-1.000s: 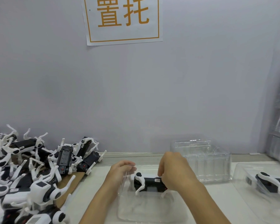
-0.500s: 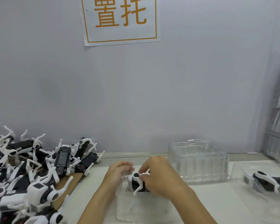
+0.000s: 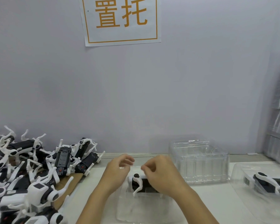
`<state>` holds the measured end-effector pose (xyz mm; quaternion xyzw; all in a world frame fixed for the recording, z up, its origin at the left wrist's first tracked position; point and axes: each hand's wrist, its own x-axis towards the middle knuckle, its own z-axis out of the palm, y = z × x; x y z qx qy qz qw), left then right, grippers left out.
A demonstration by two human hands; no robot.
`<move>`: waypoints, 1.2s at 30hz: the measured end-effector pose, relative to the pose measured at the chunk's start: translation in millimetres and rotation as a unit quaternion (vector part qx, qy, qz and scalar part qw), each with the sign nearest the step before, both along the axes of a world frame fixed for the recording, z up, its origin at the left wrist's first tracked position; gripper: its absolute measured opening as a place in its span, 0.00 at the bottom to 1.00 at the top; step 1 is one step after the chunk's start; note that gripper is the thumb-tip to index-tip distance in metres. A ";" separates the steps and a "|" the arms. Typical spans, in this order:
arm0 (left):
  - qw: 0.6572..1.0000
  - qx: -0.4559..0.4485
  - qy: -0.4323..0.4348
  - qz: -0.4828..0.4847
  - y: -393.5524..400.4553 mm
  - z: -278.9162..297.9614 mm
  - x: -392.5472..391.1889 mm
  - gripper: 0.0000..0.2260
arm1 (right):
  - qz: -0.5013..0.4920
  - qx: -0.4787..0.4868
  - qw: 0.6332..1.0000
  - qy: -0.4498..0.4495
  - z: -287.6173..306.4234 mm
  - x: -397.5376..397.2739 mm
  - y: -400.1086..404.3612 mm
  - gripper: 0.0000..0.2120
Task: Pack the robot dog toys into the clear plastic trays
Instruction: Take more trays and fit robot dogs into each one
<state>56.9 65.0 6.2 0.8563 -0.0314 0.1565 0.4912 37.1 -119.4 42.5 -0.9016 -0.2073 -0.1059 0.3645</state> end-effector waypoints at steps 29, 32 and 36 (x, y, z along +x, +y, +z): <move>0.923 0.382 -0.022 0.048 -24.0 46.6 -17.7 0.40 | -0.170 0.274 0.946 0.021 -19.3 28.1 -29.5 0.12; 0.896 0.413 -0.121 0.109 -33.0 53.9 -18.5 0.40 | -0.161 0.284 0.945 0.017 -18.5 26.1 -28.9 0.14; 0.873 0.434 -0.191 0.117 -43.9 59.7 -20.9 0.37 | -0.162 0.285 0.944 0.019 -19.4 26.4 -29.1 0.13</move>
